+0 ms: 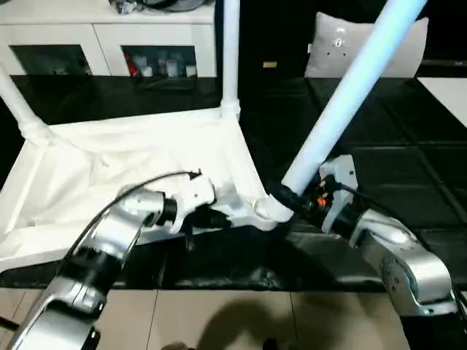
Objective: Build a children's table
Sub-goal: Insert table leg to table base
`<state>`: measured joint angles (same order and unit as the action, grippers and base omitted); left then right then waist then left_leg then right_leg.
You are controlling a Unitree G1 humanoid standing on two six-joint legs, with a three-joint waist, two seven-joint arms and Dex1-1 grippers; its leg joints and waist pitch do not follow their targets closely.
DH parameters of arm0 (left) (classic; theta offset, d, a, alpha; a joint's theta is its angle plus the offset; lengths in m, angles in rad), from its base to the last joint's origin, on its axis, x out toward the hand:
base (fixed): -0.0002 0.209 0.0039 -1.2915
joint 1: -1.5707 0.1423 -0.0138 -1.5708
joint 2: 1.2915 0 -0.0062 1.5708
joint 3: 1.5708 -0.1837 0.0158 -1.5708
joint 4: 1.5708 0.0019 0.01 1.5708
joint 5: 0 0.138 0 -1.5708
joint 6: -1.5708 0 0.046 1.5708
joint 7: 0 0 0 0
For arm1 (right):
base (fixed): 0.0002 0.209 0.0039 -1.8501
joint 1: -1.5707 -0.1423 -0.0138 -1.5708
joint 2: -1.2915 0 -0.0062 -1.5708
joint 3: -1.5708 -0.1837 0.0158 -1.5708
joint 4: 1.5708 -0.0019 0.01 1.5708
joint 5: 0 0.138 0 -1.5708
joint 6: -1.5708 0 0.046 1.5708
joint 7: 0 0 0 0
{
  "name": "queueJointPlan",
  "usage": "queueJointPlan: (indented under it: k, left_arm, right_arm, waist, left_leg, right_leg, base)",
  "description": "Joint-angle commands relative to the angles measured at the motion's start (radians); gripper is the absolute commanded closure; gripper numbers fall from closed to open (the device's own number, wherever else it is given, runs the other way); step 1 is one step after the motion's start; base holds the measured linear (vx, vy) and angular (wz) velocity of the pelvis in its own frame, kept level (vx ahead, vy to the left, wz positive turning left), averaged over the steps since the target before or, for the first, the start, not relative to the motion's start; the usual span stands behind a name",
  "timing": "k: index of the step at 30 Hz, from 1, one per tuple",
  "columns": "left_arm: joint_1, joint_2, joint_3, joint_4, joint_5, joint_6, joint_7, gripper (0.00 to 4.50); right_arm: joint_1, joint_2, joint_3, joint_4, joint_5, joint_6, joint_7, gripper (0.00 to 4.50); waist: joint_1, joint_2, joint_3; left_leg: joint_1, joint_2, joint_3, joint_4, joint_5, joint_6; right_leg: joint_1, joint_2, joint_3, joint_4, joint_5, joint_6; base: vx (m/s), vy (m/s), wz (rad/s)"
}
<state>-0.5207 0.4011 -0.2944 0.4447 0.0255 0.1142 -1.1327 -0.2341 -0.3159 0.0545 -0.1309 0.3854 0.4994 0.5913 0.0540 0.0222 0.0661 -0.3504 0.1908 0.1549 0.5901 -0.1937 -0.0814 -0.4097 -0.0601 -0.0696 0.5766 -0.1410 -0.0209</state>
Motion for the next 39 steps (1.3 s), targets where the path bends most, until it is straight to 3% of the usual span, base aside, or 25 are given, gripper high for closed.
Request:
queueJointPlan:
  k: [1,3,4,5,6,9,11,13,17,21,22,25,26,28,33,39]
  left_arm:
    - [-0.004,-0.042,0.001,-0.001,0.006,-0.018,0.068,4.5]
    - [-0.007,-0.055,0.01,0.004,-0.008,-0.008,0.069,4.5]
    - [-0.008,-0.061,0.014,0.003,-0.017,0.007,0.065,4.22]
    - [-0.009,-0.065,0.017,0.001,-0.026,0.025,0.06,3.95]
    - [-0.009,-0.072,0.019,-0.001,-0.03,0.051,0.062,3.95]
    - [-0.009,-0.069,0.004,0.013,-0.003,0.031,0.086,3.83]
    - [-0.01,-0.075,0.002,0.038,0.022,0.013,0.124,3.61]
    - [-0.011,-0.089,0.016,0.054,0.01,0.006,0.131,3.61]
    - [-0.008,-0.089,0.007,0.055,0.007,0.012,0.121,3.54]
    - [-0.007,-0.084,-0.009,0.066,0.02,0.007,0.129,3.54]
    - [-0.007,-0.084,-0.01,0.07,0.021,0.004,0.131,3.91]
    - [-0.012,-0.08,-0.013,0.079,0.021,0.007,0.119,3.95]
    - [-0.015,-0.073,-0.022,0.082,0.028,0.011,0.105,4.22]
    - [-0.019,-0.064,-0.037,0.083,0.041,0.017,0.095,4.33]
    - [-0.038,-0.037,-0.079,0.103,0.086,0.013,0.067,4.43]
    - [-0.06,-0.021,-0.111,0.115,0.111,-0.002,0.041,4.43]
  right_arm:
    - [-0.016,0.0,0.001,0.02,-0.009,-0.014,0.008,2.59]
    - [-0.019,0.002,0.002,0.021,-0.008,-0.014,0.008,2.59]
    - [-0.02,0.004,0.003,0.021,-0.007,-0.012,0.009,2.59]
    - [-0.022,0.005,0.003,0.02,-0.005,-0.01,0.009,2.59]
    - [-0.024,0.006,0.01,0.018,-0.007,-0.011,0.011,2.59]
    - [-0.024,0.005,0.012,0.02,-0.009,-0.012,0.011,2.59]
    - [-0.02,0.006,0.01,0.019,-0.009,-0.013,0.01,2.59]
    - [-0.014,0.007,0.01,0.015,-0.009,-0.014,0.01,2.59]
    - [-0.014,0.006,0.007,0.015,-0.01,-0.015,0.009,2.59]
    - [-0.016,0.003,0.003,0.017,-0.01,-0.017,0.007,2.59]
    - [-0.016,0.002,0.003,0.018,-0.01,-0.017,0.007,2.59]
    - [-0.025,0.001,0.002,0.021,-0.012,-0.013,0.004,2.59]
    - [-0.031,0.0,0.003,0.025,-0.014,-0.007,0.002,2.59]
    - [-0.039,-0.006,0.006,0.031,-0.016,0.005,0.003,2.59]
    - [-0.083,-0.039,0.023,0.066,-0.024,0.051,0.03,2.59]
    - [-0.129,-0.077,0.055,0.117,-0.041,0.096,0.072,2.59]
  waist:
    - [0.004,-0.018,-0.065]
    - [0.008,-0.015,-0.067]
    - [0.012,-0.02,-0.069]
    - [0.013,-0.018,-0.07]
    - [0.013,-0.018,-0.07]
    - [0.013,-0.017,-0.07]
    - [0.012,-0.018,-0.067]
    - [0.011,-0.017,-0.064]
    - [0.01,-0.015,-0.062]
    - [0.009,-0.013,-0.066]
    - [0.009,-0.013,-0.066]
    - [0.012,-0.013,-0.068]
    - [0.011,-0.015,-0.068]
    - [0.011,-0.015,-0.068]
    - [0.008,-0.016,-0.068]
    - [0.01,-0.018,-0.072]
  left_leg:
    - [-0.004,0.025,0.002,-0.072,-0.202,0.038]
    - [-0.005,0.022,0.002,-0.07,-0.195,0.04]
    - [-0.004,0.023,0.003,-0.069,-0.178,0.043]
    - [-0.006,0.024,0.002,-0.07,-0.17,0.043]
    - [-0.01,0.023,0.003,-0.069,-0.161,0.045]
    - [-0.01,0.022,0.003,-0.068,-0.161,0.047]
    - [-0.01,0.021,0.003,-0.069,-0.176,0.047]
    - [-0.007,0.018,0.003,-0.069,-0.2,0.043]
    - [-0.005,0.018,0.001,-0.07,-0.223,0.039]
    - [-0.004,0.019,-0.001,-0.07,-0.23,0.037]
    - [-0.004,0.018,0.0,-0.069,-0.229,0.038]
    - [-0.004,0.019,0.0,-0.069,-0.221,0.039]
    - [-0.005,0.019,-0.001,-0.07,-0.221,0.038]
    - [-0.003,0.019,-0.002,-0.07,-0.225,0.037]
    - [-0.004,0.018,-0.001,-0.069,-0.219,0.035]
    - [-0.005,0.02,0.0,-0.067,-0.193,0.037]
  right_leg:
    - [0.05,-0.073,0.041,-0.082,-0.488,-0.097]
    - [0.051,-0.074,0.041,-0.083,-0.489,-0.094]
    - [0.051,-0.075,0.041,-0.08,-0.476,-0.096]
    - [0.052,-0.075,0.042,-0.078,-0.46,-0.1]
    - [0.053,-0.073,0.042,-0.073,-0.418,-0.113]
    - [0.053,-0.072,0.041,-0.074,-0.419,-0.111]
    - [0.052,-0.071,0.04,-0.08,-0.457,-0.095]
    - [0.049,-0.072,0.037,-0.09,-0.522,-0.074]
    - [0.046,-0.072,0.035,-0.096,-0.565,-0.056]
    - [0.046,-0.071,0.035,-0.095,-0.548,-0.056]
    - [0.046,-0.071,0.035,-0.096,-0.548,-0.056]
    - [0.046,-0.072,0.035,-0.094,-0.543,-0.06]
    - [0.048,-0.072,0.035,-0.093,-0.543,-0.06]
    - [0.047,-0.072,0.034,-0.093,-0.548,-0.058]
    - [0.048,-0.073,0.035,-0.094,-0.554,-0.054]
    - [0.053,-0.073,0.037,-0.083,-0.488,-0.088]
  base:
    - [0.0,0.0,0.0]
    - [0.0,0.0,0.0]
    - [0.0,0.0,0.0]
    - [0.0,0.0,0.0]
    - [0.0,0.0,0.0]
    - [0.0,0.0,0.0]
    - [0.0,0.0,0.0]
    - [0.0,0.0,0.0]
    - [0.0,0.0,0.0]
    - [0.0,0.0,0.0]
    - [0.0,0.0,0.0]
    - [0.0,0.0,0.0]
    - [0.0,0.0,0.0]
    - [0.0,0.0,0.0]
    - [0.0,0.0,0.0]
    - [0.0,0.0,0.0]
